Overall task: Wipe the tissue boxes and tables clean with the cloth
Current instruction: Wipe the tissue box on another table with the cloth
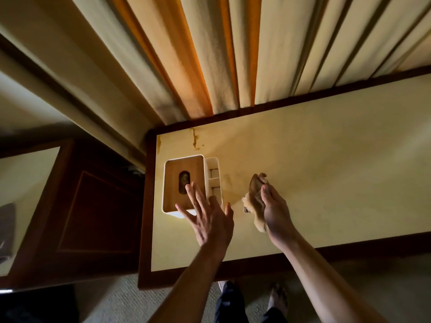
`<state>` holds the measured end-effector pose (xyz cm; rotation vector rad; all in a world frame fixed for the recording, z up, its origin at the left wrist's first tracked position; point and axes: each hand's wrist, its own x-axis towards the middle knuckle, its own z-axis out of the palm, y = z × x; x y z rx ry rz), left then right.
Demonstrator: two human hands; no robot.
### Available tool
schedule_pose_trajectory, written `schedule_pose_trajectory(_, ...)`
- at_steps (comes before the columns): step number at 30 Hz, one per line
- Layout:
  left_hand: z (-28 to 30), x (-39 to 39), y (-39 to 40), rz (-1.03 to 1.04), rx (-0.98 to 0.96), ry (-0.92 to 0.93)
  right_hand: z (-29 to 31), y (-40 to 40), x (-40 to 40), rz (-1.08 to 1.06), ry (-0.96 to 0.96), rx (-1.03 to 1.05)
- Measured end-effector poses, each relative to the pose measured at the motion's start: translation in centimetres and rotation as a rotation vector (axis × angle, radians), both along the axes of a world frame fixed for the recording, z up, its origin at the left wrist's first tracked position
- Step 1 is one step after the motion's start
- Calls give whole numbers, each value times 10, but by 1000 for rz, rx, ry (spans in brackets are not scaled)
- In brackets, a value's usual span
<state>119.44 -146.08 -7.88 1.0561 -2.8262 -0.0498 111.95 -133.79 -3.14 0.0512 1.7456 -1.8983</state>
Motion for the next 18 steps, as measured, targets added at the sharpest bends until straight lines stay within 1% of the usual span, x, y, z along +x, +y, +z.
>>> schedule_pose_trajectory(3, -3, 2, -2, -11, -9, 54, -5, 1, 2, 3, -33, -23)
schedule_pose_trajectory(9, -2, 3, -1, -35, 46, 132, -7, 2, 5, 41, -13, -59)
schedule_pose_trajectory(12, 4, 9, -4, -58, 69, 221, -8, 2, 5, 69, -4, -59)
schedule_pose_trajectory(18, 34, 32, -16, -59, 255, 428, -3, -1, 2, 43, -49, -106)
